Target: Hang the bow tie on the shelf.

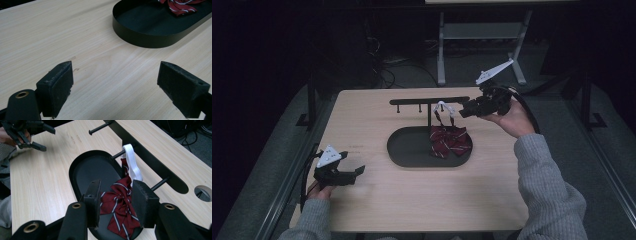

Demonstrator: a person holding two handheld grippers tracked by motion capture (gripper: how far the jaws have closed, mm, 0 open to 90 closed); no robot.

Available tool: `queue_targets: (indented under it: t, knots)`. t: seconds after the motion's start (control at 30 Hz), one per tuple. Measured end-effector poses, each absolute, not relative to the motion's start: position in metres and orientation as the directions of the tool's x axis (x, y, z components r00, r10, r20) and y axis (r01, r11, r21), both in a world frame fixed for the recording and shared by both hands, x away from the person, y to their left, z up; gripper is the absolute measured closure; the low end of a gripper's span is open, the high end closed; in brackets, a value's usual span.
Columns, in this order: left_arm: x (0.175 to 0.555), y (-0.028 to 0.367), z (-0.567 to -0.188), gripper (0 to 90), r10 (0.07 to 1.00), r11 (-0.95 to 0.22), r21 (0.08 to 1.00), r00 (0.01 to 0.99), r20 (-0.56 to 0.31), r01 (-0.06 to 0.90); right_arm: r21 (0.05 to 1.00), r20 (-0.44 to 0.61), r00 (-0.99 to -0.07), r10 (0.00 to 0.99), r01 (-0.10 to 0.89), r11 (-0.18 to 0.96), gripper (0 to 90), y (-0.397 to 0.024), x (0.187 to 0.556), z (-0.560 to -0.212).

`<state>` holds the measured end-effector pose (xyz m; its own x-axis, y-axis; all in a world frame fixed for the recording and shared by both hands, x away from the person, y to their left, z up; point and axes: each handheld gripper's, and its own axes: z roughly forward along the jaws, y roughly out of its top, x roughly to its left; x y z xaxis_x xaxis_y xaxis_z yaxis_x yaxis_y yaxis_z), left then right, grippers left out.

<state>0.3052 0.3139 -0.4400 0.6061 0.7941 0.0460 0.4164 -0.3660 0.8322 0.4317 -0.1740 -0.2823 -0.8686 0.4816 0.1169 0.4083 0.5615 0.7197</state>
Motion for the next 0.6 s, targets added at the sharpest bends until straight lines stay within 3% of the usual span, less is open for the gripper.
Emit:
queue_targets:
  t: [0.6]
  knots:
    - [0.305, 0.313, -0.44, 13.0, 0.795, -0.366, 0.832, 0.605, 0.046, 0.418, 0.718, 0.128, -0.857, 0.499, 0.427, 0.549, 54.5, -0.189, 0.424, -0.288]
